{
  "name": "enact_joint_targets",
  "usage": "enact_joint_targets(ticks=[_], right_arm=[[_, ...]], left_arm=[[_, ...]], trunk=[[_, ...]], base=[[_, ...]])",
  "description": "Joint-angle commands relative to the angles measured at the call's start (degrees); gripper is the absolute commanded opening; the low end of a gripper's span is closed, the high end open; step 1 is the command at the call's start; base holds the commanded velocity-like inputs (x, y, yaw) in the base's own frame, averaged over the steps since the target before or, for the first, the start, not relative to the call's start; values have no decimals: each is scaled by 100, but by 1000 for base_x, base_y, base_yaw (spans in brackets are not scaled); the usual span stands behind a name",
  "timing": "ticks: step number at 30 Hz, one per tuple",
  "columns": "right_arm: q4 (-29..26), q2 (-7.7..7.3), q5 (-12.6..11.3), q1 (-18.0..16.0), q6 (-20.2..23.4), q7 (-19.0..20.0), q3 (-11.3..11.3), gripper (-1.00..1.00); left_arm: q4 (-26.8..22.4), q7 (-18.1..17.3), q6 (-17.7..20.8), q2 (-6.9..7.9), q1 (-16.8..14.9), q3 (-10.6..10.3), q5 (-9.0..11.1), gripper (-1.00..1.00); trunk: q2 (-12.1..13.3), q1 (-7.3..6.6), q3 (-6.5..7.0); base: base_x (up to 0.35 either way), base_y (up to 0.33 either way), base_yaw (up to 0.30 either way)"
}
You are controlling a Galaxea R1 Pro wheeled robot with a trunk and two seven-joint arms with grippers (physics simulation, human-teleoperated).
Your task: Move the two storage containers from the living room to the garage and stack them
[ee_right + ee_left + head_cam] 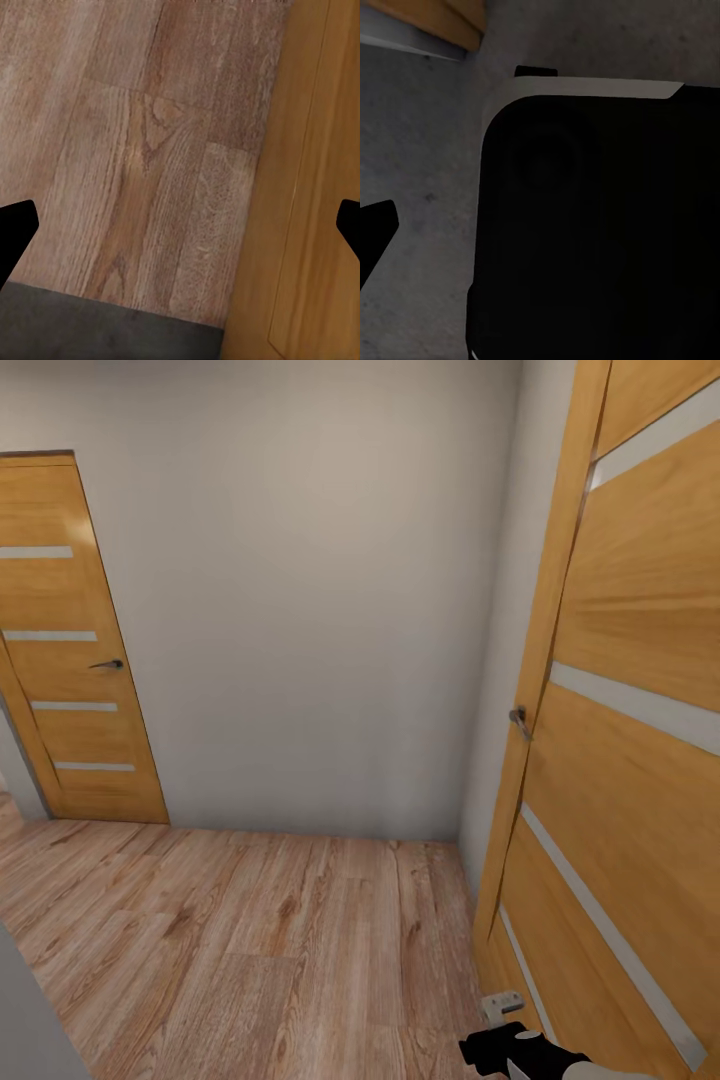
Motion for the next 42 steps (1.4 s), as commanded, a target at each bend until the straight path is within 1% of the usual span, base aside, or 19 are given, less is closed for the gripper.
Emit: enact_joint_targets(ticks=[1,15,22,33,42], right_arm=[[10,1,-61,-7,-3,25,48,100],[10,28,-7,-7,30,56,57,100],[10,45,0,-7,55,70,57,100],[10,38,1,-7,66,70,57,100],[10,51,1,-7,67,70,57,100]], left_arm=[[-1,1,-12,-1,-1,-1,54,100],[4,-11,-3,-1,-1,-4,54,100],[7,-58,-3,8,-1,-2,54,100],[6,-56,-3,2,-1,-3,54,100],[7,-61,-3,4,-1,-3,54,100]], trunk=[[-3,0,-5],[-3,0,-5],[-3,0,-5],[-3,0,-5],[-3,0,-5]], base=[[0,0,0],[7,0,-48],[232,0,-1],[40,0,0],[185,0,0]])
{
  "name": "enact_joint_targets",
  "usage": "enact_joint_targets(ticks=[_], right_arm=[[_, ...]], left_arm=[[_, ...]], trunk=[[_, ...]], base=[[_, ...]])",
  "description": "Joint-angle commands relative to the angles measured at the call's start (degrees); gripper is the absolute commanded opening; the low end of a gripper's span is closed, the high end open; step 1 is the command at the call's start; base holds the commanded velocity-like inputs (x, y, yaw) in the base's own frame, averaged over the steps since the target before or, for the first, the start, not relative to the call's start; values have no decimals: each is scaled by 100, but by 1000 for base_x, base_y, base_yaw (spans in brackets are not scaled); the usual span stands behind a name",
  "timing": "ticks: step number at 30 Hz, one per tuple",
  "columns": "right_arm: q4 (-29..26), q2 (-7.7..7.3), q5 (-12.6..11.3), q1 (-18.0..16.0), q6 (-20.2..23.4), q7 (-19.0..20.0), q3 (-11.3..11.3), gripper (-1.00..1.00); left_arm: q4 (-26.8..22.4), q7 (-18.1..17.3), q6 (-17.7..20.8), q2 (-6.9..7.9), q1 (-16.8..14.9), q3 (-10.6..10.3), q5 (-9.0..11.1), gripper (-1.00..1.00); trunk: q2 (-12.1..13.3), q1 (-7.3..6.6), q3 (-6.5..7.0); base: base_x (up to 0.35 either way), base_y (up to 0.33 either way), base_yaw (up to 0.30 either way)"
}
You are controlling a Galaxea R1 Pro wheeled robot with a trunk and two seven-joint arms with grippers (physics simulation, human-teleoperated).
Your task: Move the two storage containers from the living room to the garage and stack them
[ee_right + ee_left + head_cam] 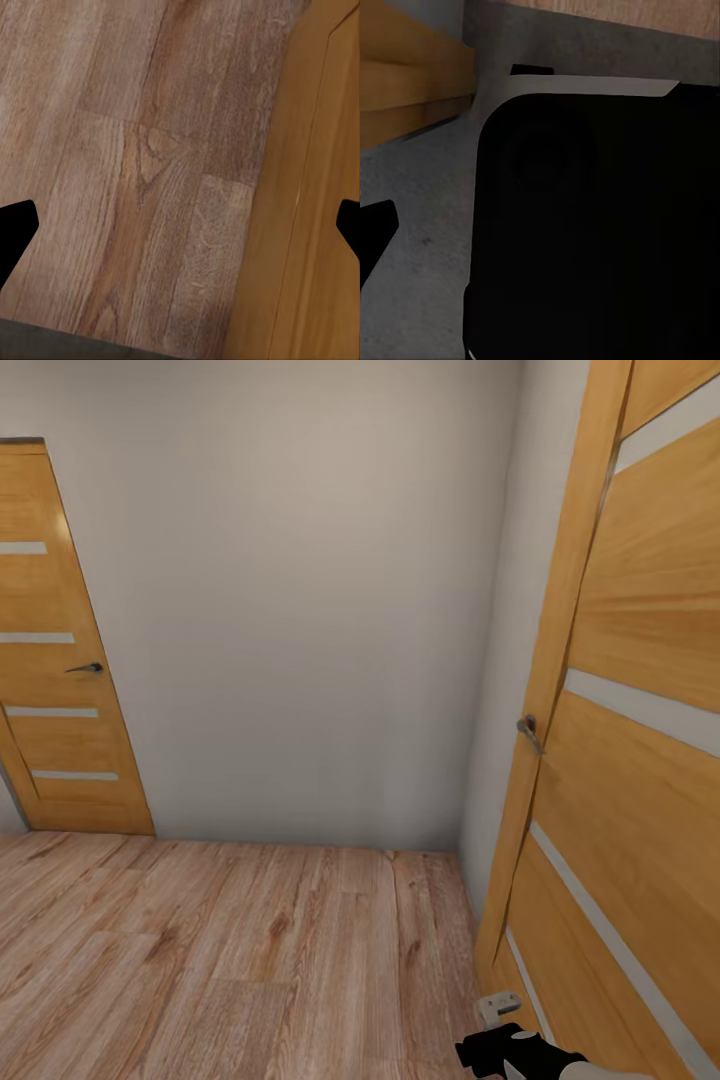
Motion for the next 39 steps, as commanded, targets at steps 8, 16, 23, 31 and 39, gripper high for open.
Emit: enact_joint_targets(ticks=[8,16,23,31,39], right_arm=[[8,-4,-60,-6,8,31,49,100],[8,-5,-60,-6,8,48,49,100],[8,-5,-60,-6,8,52,49,100],[8,-5,-60,-6,8,69,49,100],[8,-5,-60,-6,8,78,49,100]], left_arm=[[0,9,-12,3,-1,0,54,100],[-2,9,-12,1,-1,-1,54,100],[-3,9,-12,3,-1,-4,54,100],[-2,9,-12,3,-1,-3,53,100],[-3,9,-12,3,-1,-1,54,100]], trunk=[[-3,1,-5],[-3,1,-5],[-3,1,-5],[-3,1,-5],[-3,1,-5]], base=[[11,0,0],[0,0,0],[0,0,0],[0,0,0],[0,0,0]])
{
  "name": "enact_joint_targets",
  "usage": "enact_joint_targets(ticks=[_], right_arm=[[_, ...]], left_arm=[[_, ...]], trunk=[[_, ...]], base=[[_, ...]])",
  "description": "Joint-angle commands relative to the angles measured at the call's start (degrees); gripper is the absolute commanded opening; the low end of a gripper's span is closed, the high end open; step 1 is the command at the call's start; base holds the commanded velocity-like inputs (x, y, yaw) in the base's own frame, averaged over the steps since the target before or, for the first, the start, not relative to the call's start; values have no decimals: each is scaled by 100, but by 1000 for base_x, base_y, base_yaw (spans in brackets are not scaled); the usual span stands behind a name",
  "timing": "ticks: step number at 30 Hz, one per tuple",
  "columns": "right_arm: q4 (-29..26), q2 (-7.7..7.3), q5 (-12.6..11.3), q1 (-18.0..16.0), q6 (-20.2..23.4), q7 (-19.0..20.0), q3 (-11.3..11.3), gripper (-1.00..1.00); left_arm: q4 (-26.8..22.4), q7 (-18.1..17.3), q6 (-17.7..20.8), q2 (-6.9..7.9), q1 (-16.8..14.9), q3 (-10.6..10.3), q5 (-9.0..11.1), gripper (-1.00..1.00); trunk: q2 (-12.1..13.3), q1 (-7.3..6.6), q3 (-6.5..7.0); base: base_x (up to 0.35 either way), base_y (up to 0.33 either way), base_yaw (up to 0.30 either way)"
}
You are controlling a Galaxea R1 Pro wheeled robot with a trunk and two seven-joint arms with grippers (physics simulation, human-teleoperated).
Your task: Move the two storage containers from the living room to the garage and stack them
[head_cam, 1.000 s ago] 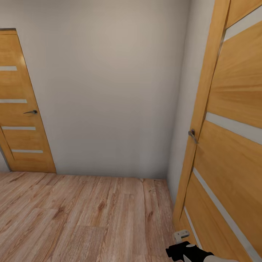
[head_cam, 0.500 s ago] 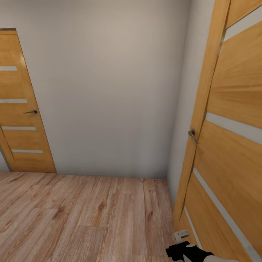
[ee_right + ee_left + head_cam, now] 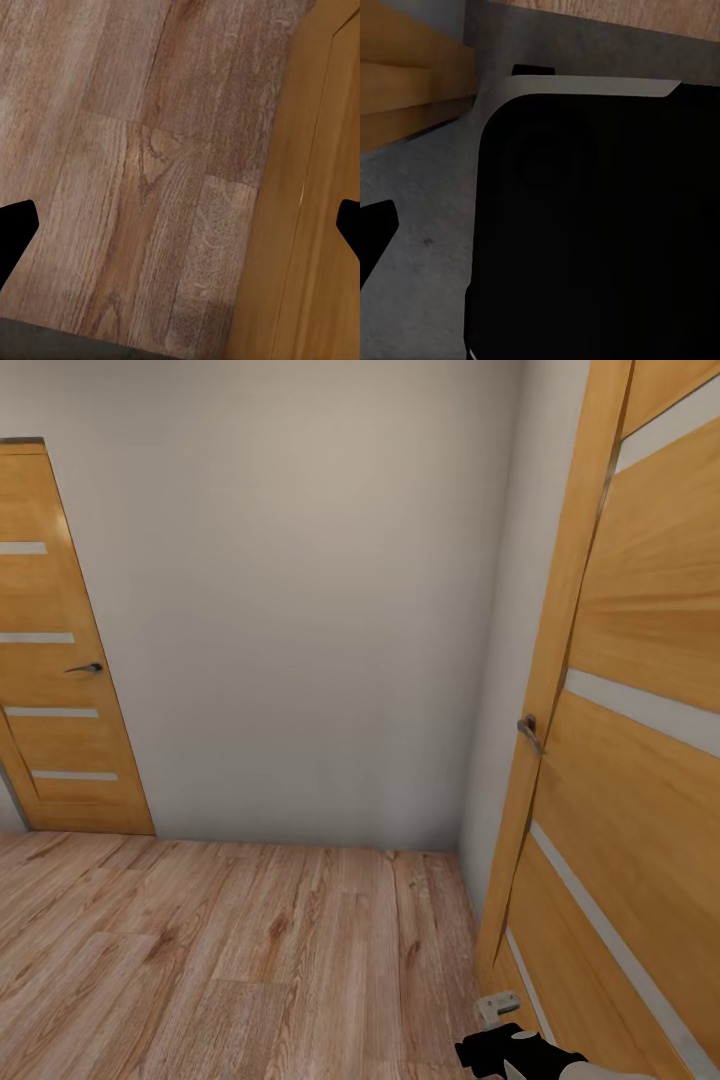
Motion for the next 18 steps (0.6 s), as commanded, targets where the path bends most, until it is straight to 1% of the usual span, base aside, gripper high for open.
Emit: enact_joint_targets(ticks=[1,18], right_arm=[[8,0,-60,-6,8,31,48,100],[8,-7,-62,-11,20,17,48,100]], left_arm=[[0,1,-12,0,-1,-1,54,100],[0,-1,-12,-2,-1,-2,54,100]], trunk=[[-3,0,-5],[-3,0,-5]], base=[[0,0,0],[0,0,0]])
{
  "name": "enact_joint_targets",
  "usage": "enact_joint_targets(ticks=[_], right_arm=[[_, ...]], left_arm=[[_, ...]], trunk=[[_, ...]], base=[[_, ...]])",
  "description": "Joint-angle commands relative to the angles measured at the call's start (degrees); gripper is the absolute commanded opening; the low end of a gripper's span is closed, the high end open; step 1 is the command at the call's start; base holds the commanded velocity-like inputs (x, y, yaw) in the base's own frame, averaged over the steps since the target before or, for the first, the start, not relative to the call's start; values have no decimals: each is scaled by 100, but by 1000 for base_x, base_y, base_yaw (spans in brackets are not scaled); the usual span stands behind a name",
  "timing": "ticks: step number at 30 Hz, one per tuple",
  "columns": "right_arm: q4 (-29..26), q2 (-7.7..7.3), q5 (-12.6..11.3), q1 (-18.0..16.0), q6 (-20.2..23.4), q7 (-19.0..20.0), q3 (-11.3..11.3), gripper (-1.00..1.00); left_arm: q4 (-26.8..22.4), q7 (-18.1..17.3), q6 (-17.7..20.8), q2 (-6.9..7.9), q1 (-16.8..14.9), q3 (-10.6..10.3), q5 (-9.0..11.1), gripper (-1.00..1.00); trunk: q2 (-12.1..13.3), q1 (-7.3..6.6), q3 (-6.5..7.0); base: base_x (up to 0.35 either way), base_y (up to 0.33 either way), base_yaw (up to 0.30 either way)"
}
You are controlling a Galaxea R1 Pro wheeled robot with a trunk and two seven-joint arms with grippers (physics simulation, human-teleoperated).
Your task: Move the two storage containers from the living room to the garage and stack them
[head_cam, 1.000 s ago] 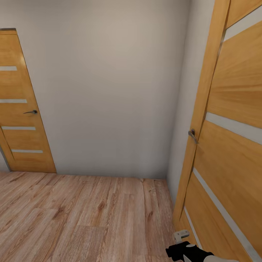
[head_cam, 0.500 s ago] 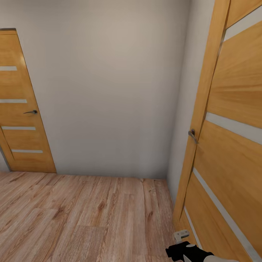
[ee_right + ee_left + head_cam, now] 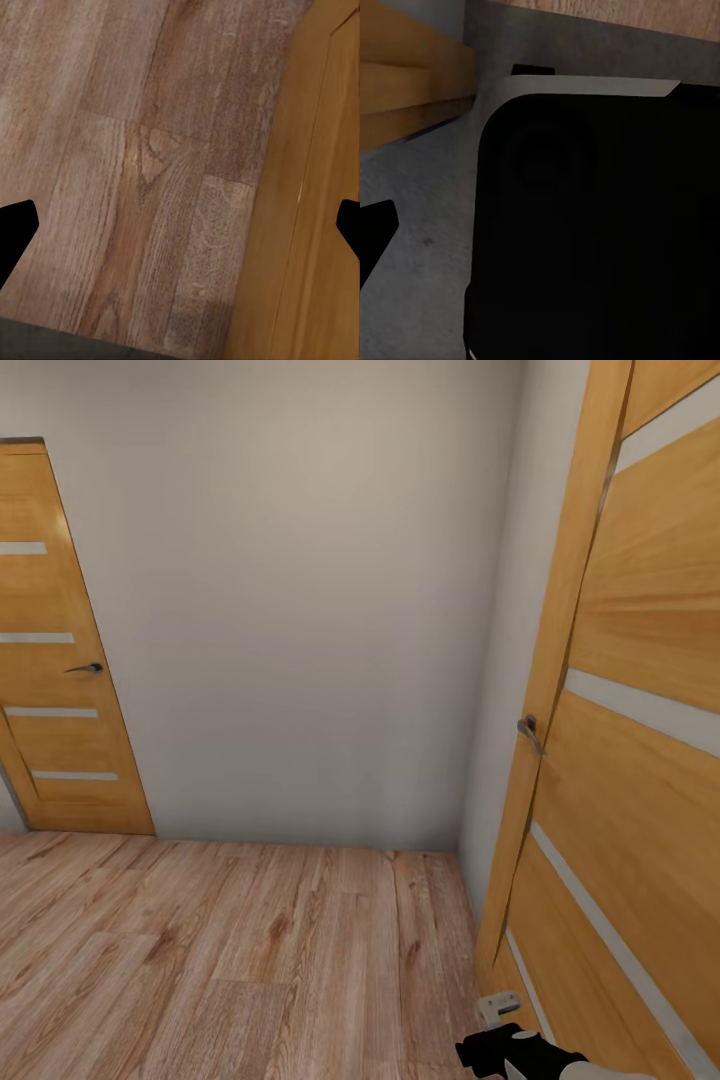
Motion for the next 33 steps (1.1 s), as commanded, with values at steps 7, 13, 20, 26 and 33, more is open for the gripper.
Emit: enact_joint_targets(ticks=[7,13,20,26,33], right_arm=[[8,-40,-65,36,-21,-25,49,100],[8,-45,-59,616,-61,-45,49,100],[8,-53,-59,929,-83,-59,49,100],[8,-58,-59,1150,-118,-61,49,100],[8,-155,-65,1986,-499,-61,49,100]], left_arm=[[-1,-6,-12,-4,-1,-2,54,100],[1,-1,-12,1,-1,-2,54,100],[1,2,-12,1,-1,0,54,100],[-1,0,-12,-1,-1,-2,54,100],[0,1,-12,-7,-1,-8,49,100]], trunk=[[-3,0,-5],[-3,0,-5],[-3,0,-5],[-3,0,-5],[-3,0,-5]], base=[[0,0,0],[0,0,0],[0,0,0],[0,0,0],[0,0,0]])
